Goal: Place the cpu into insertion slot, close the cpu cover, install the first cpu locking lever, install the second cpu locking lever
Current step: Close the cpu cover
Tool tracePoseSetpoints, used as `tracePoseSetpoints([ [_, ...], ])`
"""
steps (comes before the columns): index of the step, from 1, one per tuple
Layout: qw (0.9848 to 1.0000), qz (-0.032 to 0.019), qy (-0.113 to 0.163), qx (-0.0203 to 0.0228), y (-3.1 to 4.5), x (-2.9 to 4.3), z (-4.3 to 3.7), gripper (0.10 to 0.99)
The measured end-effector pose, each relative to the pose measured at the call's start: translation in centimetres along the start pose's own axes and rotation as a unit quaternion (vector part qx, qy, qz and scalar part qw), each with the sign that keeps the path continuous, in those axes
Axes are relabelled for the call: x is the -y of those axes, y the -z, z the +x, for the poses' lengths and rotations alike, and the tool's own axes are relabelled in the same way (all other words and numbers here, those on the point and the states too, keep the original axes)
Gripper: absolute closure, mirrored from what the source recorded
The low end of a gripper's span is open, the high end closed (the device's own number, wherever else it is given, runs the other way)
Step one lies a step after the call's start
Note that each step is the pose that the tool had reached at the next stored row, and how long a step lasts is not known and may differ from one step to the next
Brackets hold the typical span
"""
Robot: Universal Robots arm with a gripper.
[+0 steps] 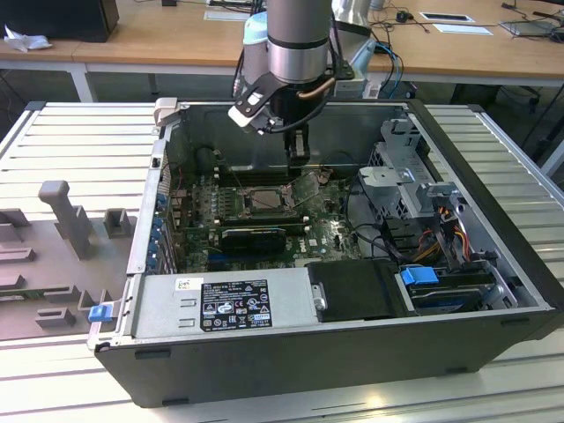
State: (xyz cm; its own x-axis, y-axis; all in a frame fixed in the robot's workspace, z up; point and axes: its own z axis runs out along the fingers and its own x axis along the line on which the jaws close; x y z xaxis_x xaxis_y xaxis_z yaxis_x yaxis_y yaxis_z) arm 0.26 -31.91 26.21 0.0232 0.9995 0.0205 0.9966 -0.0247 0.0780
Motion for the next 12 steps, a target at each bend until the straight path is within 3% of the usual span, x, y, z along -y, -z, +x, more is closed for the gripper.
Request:
tracePoseSetpoints([
  [6, 1.0, 0.0, 0.0, 0.0, -0.12, -1.41, 0.03, 0.98],
  [12, 1.0, 0.0, 0.0, 0.0, -0.16, -1.49, 0.01, 0.98],
])
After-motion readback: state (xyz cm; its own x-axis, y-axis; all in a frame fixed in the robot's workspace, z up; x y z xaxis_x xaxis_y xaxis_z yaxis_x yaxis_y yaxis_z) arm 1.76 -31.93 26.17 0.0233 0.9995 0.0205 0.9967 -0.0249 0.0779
